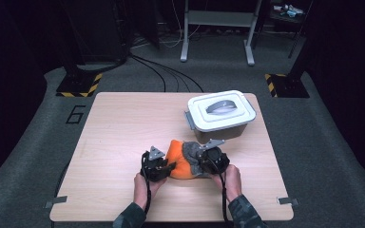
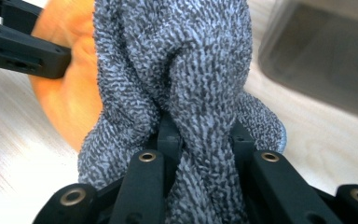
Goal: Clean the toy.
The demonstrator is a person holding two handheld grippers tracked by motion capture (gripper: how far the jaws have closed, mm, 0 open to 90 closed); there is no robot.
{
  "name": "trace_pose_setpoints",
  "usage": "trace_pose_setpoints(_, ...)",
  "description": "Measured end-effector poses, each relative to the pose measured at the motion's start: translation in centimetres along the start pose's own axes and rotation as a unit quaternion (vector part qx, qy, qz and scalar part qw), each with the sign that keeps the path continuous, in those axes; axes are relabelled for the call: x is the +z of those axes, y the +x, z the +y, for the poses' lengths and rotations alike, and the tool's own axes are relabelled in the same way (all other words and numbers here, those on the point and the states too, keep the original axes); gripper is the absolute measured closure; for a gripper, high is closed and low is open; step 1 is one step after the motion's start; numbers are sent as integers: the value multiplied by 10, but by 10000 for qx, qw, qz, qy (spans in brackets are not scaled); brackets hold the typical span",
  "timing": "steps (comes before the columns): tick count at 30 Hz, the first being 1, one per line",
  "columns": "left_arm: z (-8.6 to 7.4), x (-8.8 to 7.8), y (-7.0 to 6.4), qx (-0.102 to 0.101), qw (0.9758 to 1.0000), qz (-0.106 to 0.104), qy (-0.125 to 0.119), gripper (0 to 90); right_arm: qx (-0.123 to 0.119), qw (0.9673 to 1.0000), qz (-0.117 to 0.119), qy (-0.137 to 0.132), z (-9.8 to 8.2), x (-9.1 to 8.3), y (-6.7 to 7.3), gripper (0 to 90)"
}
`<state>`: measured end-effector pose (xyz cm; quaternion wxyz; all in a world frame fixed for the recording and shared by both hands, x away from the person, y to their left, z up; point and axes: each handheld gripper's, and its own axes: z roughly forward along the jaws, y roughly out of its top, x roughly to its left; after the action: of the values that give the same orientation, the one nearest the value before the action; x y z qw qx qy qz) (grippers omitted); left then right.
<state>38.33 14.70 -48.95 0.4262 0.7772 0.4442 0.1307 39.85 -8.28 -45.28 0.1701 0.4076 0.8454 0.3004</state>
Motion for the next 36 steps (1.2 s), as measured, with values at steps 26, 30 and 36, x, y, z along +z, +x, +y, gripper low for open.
trace_pose_setpoints(26, 2, 1, 6, 47, 10000, 83, 24, 674, 38, 9999, 35, -113, -8, -1, 2, 733)
trace_pose_setpoints(30, 3, 1, 4, 140, 9998, 123, -3, 655, 260, 9997, 15, 13, -23, 5, -10, 732)
trace_pose_setpoints(36, 20, -16, 0, 421, 9988, 241, -74, 390, 225, 9997, 29, -14, -17, 1, -10, 730)
